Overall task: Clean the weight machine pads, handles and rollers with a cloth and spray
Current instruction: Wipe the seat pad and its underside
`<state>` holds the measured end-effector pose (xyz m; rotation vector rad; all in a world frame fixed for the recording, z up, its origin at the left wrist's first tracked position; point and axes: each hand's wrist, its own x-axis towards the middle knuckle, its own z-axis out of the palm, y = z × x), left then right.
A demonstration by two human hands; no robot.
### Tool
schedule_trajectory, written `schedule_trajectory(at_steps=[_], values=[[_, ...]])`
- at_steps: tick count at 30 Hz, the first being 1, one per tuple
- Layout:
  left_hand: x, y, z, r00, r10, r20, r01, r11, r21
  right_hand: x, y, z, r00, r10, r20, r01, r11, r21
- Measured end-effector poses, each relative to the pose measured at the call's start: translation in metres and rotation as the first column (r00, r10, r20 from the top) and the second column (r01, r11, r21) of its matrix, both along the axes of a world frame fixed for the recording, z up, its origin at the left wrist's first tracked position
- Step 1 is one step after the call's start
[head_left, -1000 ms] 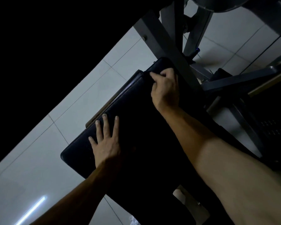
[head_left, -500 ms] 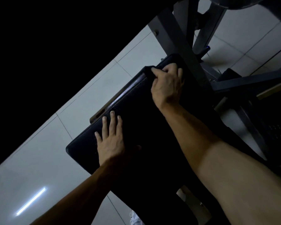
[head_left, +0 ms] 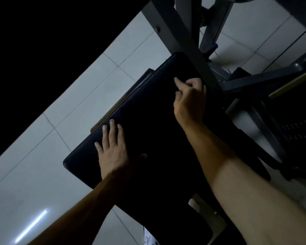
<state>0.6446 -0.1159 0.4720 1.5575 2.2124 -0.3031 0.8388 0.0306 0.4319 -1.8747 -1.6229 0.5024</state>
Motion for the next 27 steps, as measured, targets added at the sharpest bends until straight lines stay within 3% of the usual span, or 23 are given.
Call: schedule_trajectory(at_steps=[2,4,6,8,9,11,14,17,18,20,23,25,27], values=[[0.001,-0.001,-0.001,1.000,-0.004,-0.014,0.004,1.000,-0.014,-0.027,-0.026,0.003,1.000,-0.002,-0.011,0.002,1.000,0.002],[0.001,-0.001,0.000,0.999,-0.017,-0.034,0.016,0.999,-0.041,-0.058,-0.073,0.005,0.976,0.220,0.009,-0.220,0.975,0.032],[0.001,-0.002,0.001,0.999,-0.028,-0.018,0.027,0.998,-0.063,-0.068,-0.119,0.008,0.870,0.487,0.075,-0.488,0.873,-0.015],[0.002,-0.008,0.004,0.999,-0.039,0.016,0.040,0.995,-0.088,-0.054,-0.124,0.004,0.756,0.643,0.125,-0.643,0.764,-0.048],[0.003,-0.013,0.005,0.998,-0.056,0.028,0.059,0.992,-0.111,-0.041,-0.113,0.003,0.747,0.648,0.150,-0.649,0.759,-0.047],[0.010,-0.024,0.004,0.991,-0.127,0.030,0.130,0.982,-0.139,-0.012,-0.081,-0.003,0.839,0.525,0.141,-0.526,0.850,-0.035],[0.023,-0.031,-0.006,0.987,-0.160,0.027,0.162,0.980,-0.118,0.035,-0.035,-0.010,0.988,0.131,0.078,-0.130,0.991,-0.014],[0.031,-0.026,-0.015,0.994,-0.104,0.012,0.105,0.987,-0.123,0.017,-0.043,-0.007,0.996,-0.076,-0.053,0.072,0.994,-0.078],[0.032,-0.025,-0.017,0.996,-0.090,0.005,0.090,0.987,-0.133,0.003,-0.063,-0.005,0.995,-0.049,-0.090,0.040,0.994,-0.097],[0.033,-0.025,-0.018,0.997,-0.079,-0.006,0.077,0.988,-0.135,-0.024,-0.114,-0.007,0.975,0.224,-0.005,-0.224,0.974,-0.041],[0.033,-0.027,-0.015,0.996,-0.088,0.004,0.088,0.990,-0.113,-0.017,-0.152,-0.012,0.824,0.563,0.062,-0.562,0.826,-0.035],[0.034,-0.026,-0.015,0.995,-0.097,-0.007,0.095,0.989,-0.115,0.009,-0.128,-0.013,0.814,0.575,0.077,-0.574,0.818,-0.036],[0.035,-0.026,-0.016,0.996,-0.090,0.003,0.089,0.988,-0.129,0.043,-0.098,-0.021,0.897,0.420,0.141,-0.420,0.907,-0.032]])
